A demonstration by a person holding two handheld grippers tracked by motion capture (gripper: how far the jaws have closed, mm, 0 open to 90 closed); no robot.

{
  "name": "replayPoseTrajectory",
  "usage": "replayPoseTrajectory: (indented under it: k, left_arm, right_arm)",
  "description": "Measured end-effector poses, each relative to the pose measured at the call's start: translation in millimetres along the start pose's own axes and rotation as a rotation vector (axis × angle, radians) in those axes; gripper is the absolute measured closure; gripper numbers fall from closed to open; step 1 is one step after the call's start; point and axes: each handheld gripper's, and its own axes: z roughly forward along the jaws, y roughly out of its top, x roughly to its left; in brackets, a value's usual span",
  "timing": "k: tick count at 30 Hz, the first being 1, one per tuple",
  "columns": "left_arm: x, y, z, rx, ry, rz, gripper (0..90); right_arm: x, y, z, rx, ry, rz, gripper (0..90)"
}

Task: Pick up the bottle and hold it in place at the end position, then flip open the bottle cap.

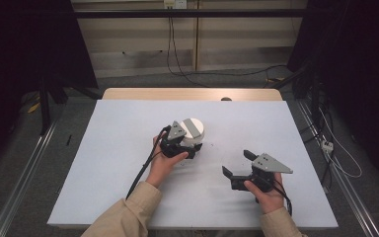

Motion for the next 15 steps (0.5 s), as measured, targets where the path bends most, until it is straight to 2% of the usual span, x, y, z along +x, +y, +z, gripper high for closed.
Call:
replayPoseTrajectory:
  k: [15]
  left_arm:
    - [-0.3,-0.6,0.0,-0.001,-0.006,-0.012,18.5]
  right_arm:
    - [3.0,4.0,11.9,0.018,0.003,0.012,4.3]
